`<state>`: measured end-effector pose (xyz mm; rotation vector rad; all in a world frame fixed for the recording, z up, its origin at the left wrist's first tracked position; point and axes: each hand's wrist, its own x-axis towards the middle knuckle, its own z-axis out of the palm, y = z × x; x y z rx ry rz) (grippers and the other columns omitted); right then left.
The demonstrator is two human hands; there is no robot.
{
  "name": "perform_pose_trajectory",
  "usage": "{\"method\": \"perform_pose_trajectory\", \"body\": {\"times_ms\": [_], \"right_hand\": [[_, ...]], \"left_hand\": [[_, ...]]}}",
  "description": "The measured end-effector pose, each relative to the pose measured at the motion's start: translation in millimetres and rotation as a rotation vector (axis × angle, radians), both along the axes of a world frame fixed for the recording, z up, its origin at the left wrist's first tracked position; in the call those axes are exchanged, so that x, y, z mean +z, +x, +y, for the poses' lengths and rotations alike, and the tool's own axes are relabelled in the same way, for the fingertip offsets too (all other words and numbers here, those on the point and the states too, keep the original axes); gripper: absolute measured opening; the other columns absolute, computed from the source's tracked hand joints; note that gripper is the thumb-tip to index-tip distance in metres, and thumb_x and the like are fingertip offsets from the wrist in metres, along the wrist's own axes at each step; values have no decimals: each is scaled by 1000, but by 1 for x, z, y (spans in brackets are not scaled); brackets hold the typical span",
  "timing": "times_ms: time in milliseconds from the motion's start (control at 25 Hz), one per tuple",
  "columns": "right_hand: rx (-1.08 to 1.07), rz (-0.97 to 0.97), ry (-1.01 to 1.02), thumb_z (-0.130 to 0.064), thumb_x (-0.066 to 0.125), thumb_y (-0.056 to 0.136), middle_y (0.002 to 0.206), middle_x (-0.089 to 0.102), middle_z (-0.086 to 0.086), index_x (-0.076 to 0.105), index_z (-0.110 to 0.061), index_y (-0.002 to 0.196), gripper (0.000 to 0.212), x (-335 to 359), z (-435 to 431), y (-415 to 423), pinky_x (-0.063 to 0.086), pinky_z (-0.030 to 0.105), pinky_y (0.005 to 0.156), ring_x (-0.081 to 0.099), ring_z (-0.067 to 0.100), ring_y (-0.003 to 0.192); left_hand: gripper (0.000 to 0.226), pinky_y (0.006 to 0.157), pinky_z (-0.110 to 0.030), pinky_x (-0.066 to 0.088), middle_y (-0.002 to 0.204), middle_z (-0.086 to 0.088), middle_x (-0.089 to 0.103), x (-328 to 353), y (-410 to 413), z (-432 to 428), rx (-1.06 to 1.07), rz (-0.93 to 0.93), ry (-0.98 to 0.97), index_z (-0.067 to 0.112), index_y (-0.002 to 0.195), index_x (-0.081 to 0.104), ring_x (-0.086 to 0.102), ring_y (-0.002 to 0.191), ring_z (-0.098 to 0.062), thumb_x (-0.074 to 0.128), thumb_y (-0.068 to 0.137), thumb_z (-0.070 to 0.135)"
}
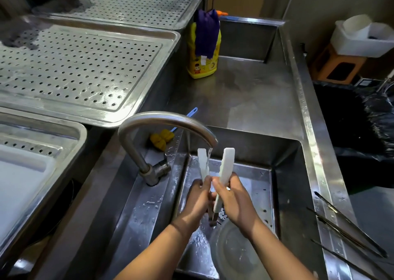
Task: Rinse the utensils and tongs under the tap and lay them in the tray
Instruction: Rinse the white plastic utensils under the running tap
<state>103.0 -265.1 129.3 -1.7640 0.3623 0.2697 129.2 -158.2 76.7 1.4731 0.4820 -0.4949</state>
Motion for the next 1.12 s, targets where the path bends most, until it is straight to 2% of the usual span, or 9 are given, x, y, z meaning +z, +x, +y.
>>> {"method": "perform_pose_trajectory", "body": {"times_ms": [120,320,480,560,680,800,920,1000,1120], "right_hand": [[199,-46,-253,-39,55,96,85,72,7,49,-19,97,21,4,1,-12,55,48,77,70,26,78],[167,-62,-204,-37,56,96,82,69,5,56,-18,96,18,5,6,-16,54,47,77,68,24,74],[185,-136,-462,-37,51,97,107,54,2,59,-14,108,27,-7,19,-6,42,38,95,54,23,109],[129,-125,-406,-35,51,98,114,47,2,51,-15,127,36,-11,25,-6,43,34,93,56,27,110],[135,-21,-338,-34,48,96,118,60,6,37,-31,134,40,-11,19,9,49,38,83,63,30,101],[227,18,-282,-39,48,90,89,69,7,39,-36,113,26,-5,14,27,57,44,63,69,26,67],[324,-5,-28,-36,55,89,75,69,0,54,-37,109,21,3,14,40,59,44,51,69,25,56],[377,40,122,-33,59,90,73,69,4,58,-34,111,22,6,13,50,59,41,51,69,29,56],[360,-32,-86,-49,58,90,103,70,2,51,-39,122,34,-2,10,53,61,48,75,72,26,86]], "left_hand": [[24,81,-43,55,98,-14,71,10,27,5,139,-140,127,6,109,61,69,90,-28,48,100,24],[38,40,-12,39,46,6,57,22,48,-3,225,-131,49,16,58,57,51,41,-4,54,96,15],[39,57,-26,40,51,6,52,16,45,-10,223,-53,-49,21,61,51,50,50,-11,51,99,29],[33,60,-31,37,55,-3,50,18,49,-3,215,-47,-244,18,61,53,50,54,-18,51,94,15],[20,73,-38,44,75,-12,61,25,51,15,183,-61,-653,10,86,66,57,74,-27,48,83,2],[29,96,-42,44,100,-17,68,30,50,31,76,-78,-835,9,110,63,64,93,-28,60,82,14],[41,96,-39,49,107,-16,72,35,53,40,48,-130,-829,9,125,59,69,97,-26,61,84,13],[32,87,-40,54,94,-15,74,39,57,40,128,-195,-744,7,114,65,70,89,-26,66,83,12],[18,87,-44,51,88,-15,67,44,62,36,340,-257,-629,9,101,64,66,84,-27,70,84,9]]}}
